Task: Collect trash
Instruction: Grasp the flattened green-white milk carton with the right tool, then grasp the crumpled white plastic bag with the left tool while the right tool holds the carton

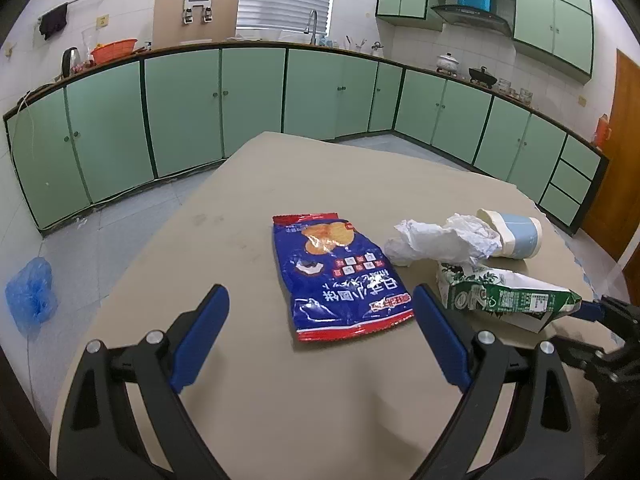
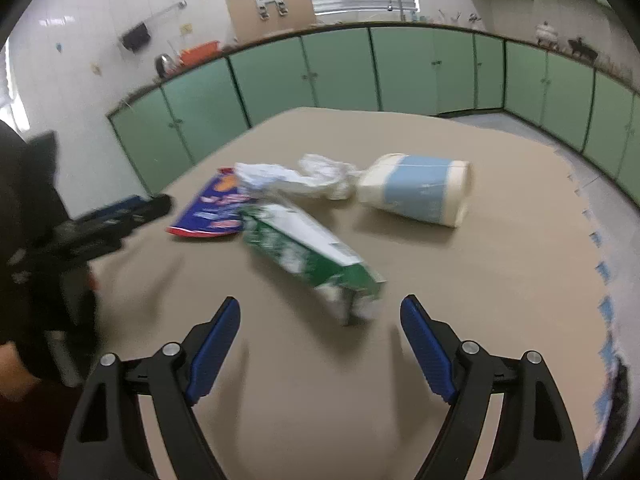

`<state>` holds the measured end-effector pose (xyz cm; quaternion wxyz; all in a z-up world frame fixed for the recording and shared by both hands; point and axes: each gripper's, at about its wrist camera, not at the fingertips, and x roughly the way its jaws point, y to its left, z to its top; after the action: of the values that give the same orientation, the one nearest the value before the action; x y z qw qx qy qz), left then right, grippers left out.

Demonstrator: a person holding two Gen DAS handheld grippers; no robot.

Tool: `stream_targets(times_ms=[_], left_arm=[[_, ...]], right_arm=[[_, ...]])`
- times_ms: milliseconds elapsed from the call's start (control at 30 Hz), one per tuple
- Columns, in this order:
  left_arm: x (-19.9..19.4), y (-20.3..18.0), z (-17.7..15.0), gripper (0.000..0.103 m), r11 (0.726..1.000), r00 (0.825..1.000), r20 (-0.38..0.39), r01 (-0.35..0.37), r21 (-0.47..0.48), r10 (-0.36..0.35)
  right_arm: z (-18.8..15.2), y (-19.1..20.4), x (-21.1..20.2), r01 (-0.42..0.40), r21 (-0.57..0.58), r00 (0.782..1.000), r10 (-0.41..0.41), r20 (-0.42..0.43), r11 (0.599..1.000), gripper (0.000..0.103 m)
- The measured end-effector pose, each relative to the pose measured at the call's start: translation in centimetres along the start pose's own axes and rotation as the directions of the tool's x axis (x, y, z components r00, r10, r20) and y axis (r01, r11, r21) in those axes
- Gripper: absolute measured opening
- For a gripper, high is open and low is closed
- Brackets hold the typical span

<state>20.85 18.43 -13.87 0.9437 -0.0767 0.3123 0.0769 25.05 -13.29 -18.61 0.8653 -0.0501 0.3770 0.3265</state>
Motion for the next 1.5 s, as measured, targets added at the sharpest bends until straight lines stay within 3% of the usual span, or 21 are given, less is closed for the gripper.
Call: stream_targets(times_ms=[133,200,300,367,400,467,767,933,1067,1200,1367,1500], left_arm=[[0.1,0.0,0.0,0.09,1.0,1.0,-0.006,-0.002,-0.005,0.002],[0.1,-0.1,0.0,0.09,1.0,1.0,-0.006,-0.002,-0.002,0.002],[0.1,-0.1,0.0,0.09,1.0,1.0,-0.006,-0.002,0.002,0.002],[0.1,-0.2,0.0,0.09,1.0,1.0,-0.009,0.0,0.004,0.0],[0.1,-0.2,-0.1,0.09,1.0,1.0,-0.01,0.001,0.005,-0.001],[0.2,-0.2,-0.1,0.09,1.0,1.0,-0.014,0.002,0.005,-0.002],[0.3,-0.7,0.0,0.09,1.0,1.0,-0.022,0.02,0.006,-0.02],[0.6,-2.2,0.3,0.09,0.998,0.998,-0.022,0.056,0.02,-0.056],[0.9,-3.8,0.5,0.09,0.996,0.996,-0.025,0.083,0.035,-0.082],[1.2,-5.5,0.4,0.09,0.993,0.994,-0.03,0.107,0.053,-0.106],[1.9,-7.5,0.7,0.09,0.985,0.989,-0.044,0.146,0.09,-0.142],[3.5,-9.1,1.2,0.09,0.981,0.987,-0.066,0.156,0.113,-0.15]], right_arm=[[0.9,0.0,1.2,0.019,-0.022,1.0,-0.019,-0.008,1.0,0.081],[1.4,-0.2,1.9,0.013,-0.017,1.0,-0.014,-0.02,1.0,0.074],[1.7,-0.4,2.6,-0.016,0.004,0.999,0.017,-0.034,1.0,0.061],[1.7,-0.5,2.8,-0.031,0.004,0.999,0.031,-0.042,1.0,0.041],[1.7,-0.4,2.8,-0.042,0.004,0.998,0.042,-0.043,0.999,0.036],[1.5,-0.3,2.5,-0.061,0.0,0.997,0.061,-0.04,0.998,0.033],[-1.3,0.7,-1.1,-0.031,0.014,1.0,0.031,0.004,0.999,0.03],[-3.2,-0.9,-4.0,0.013,0.128,0.999,-0.019,0.047,0.992,0.029],[-3.9,-2.5,-5.4,0.093,0.19,0.993,-0.106,0.057,0.977,0.029],[-4.5,-4.1,-6.4,0.166,0.27,0.979,-0.191,0.066,0.948,0.029],[-4.8,-5.5,-7.2,0.308,0.321,0.937,-0.345,0.063,0.895,0.029],[-4.8,-6.2,-7.0,0.316,0.345,0.933,-0.356,0.057,0.884,0.029]])
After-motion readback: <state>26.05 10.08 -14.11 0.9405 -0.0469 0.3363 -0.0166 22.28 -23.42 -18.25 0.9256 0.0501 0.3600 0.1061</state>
